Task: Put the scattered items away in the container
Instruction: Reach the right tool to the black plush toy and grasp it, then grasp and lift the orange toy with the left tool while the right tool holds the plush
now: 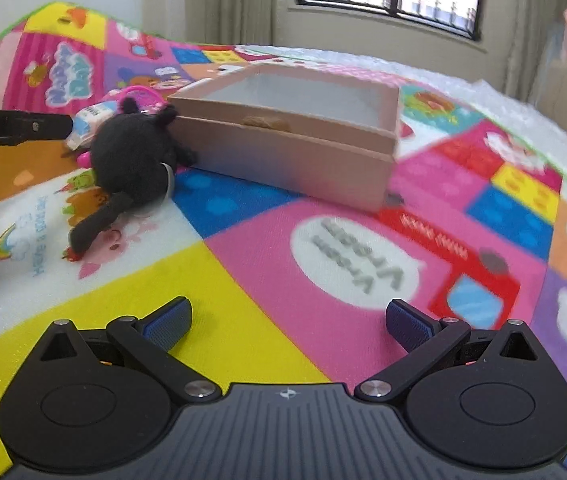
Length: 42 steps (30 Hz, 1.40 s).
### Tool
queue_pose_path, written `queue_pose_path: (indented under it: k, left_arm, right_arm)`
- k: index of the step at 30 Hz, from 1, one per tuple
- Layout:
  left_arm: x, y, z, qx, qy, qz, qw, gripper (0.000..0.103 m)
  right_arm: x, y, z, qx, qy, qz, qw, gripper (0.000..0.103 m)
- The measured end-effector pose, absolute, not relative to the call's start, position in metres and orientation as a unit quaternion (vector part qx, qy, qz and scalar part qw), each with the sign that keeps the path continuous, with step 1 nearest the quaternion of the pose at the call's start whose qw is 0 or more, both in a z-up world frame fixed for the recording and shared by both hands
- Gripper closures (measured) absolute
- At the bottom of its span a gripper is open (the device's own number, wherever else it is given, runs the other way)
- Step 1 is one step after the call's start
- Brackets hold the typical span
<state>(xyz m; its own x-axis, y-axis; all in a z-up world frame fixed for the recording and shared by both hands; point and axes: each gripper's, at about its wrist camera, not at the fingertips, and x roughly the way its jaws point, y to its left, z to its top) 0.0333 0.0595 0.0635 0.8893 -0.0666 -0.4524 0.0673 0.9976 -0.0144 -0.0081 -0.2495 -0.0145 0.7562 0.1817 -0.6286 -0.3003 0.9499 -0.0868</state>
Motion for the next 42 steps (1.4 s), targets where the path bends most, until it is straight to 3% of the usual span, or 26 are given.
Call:
queue_pose_path:
  k: [3, 4, 9, 13, 14, 19, 26, 30, 32, 35, 40, 41, 42]
  left_arm:
    - [0.032, 0.081, 0.07, -0.037, 0.205, 0.027, 0.978, 0.0]
    - [0.033, 0.09, 0.072, -0.058, 0.2, 0.039, 0.977, 0.0]
    - [0.037, 0.128, 0.07, -0.135, 0.204, 0.047, 0.968, 0.0]
    - [0.039, 0.13, 0.069, -0.136, 0.202, 0.031, 0.969, 0.0]
    - [0.038, 0.127, 0.069, -0.129, 0.202, 0.026, 0.971, 0.0]
    - [0.04, 0.109, 0.063, -0.088, 0.207, 0.006, 0.974, 0.0]
    - [0.039, 0.07, 0.047, -0.021, 0.215, -0.074, 0.974, 0.0]
    - [0.025, 0.04, 0.038, 0.036, 0.2, -0.086, 0.975, 0.0]
    - [0.018, 0.027, 0.035, 0.045, 0.213, -0.075, 0.973, 0.0]
    - [0.0, 0.017, 0.037, 0.029, 0.216, -0.072, 0.973, 0.0]
    - [0.002, 0.002, 0.048, 0.053, 0.221, -0.079, 0.971, 0.0]
    - [0.008, 0.001, 0.051, 0.05, 0.228, -0.079, 0.969, 0.007]
    - [0.015, 0.001, 0.054, 0.044, 0.236, -0.081, 0.967, 0.027]
  right_arm:
    - [-0.019, -0.215, 0.004, -0.157, 0.218, 0.154, 0.951, 0.003]
    - [-0.019, -0.2, 0.007, -0.18, 0.194, 0.166, 0.95, 0.01]
    - [0.0, -0.129, -0.009, -0.265, 0.159, 0.222, 0.925, 0.014]
    - [0.031, -0.102, -0.026, -0.313, 0.176, 0.206, 0.91, 0.016]
    - [0.038, -0.102, -0.026, -0.311, 0.186, 0.201, 0.91, 0.029]
    - [0.03, -0.148, 0.01, -0.199, 0.24, 0.228, 0.923, 0.034]
    - [0.003, -0.268, 0.02, 0.05, 0.367, 0.239, 0.897, 0.034]
    - [-0.011, -0.308, 0.001, 0.136, 0.348, 0.212, 0.903, 0.028]
    - [-0.022, -0.315, -0.002, 0.138, 0.315, 0.18, 0.922, 0.01]
    - [-0.029, -0.314, -0.005, 0.107, 0.29, 0.166, 0.937, 0.002]
    - [-0.029, -0.316, 0.003, 0.065, 0.269, 0.169, 0.946, 0.0]
    - [-0.025, -0.314, 0.005, 0.065, 0.268, 0.168, 0.946, 0.0]
    - [-0.021, -0.312, 0.005, 0.065, 0.267, 0.166, 0.947, 0.0]
